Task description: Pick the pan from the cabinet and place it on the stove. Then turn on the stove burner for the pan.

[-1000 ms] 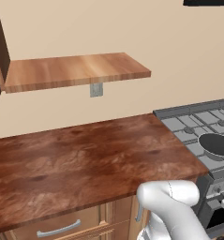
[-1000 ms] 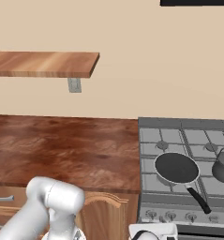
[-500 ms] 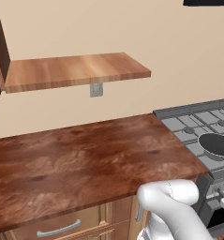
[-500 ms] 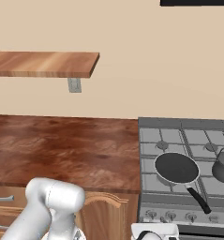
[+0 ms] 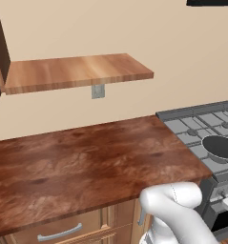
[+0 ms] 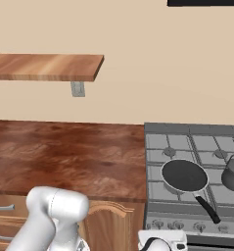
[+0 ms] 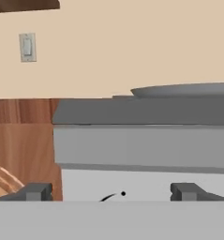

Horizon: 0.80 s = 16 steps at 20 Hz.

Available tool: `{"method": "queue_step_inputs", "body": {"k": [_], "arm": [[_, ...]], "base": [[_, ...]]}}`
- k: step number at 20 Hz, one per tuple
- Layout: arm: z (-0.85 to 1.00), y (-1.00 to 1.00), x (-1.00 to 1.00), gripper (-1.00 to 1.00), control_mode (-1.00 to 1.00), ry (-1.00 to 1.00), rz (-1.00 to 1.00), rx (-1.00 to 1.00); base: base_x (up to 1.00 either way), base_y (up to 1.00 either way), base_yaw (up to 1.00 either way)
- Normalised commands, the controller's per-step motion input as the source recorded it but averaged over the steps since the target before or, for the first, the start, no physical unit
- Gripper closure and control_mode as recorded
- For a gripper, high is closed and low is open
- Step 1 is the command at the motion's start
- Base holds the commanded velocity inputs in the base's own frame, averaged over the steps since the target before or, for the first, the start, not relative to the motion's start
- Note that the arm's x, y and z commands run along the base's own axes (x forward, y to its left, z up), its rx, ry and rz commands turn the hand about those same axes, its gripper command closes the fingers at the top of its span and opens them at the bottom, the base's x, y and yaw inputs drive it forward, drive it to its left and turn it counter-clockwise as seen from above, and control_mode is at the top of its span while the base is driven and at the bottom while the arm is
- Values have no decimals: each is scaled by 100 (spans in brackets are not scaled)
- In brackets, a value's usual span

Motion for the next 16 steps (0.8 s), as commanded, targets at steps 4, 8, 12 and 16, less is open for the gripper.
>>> {"method": "queue_step_inputs", "body": {"k": [4, 8, 12, 16], "arm": [[-20, 0, 16, -100, -100, 0, 0, 0], [-26, 0, 15, -100, -100, 0, 0, 0], [-27, 0, 14, -100, -100, 0, 0, 0], [-22, 0, 15, -100, -100, 0, 0, 0]], "base": [[0, 0, 0], [0, 0, 0], [0, 0, 0], [0, 0, 0]]}}
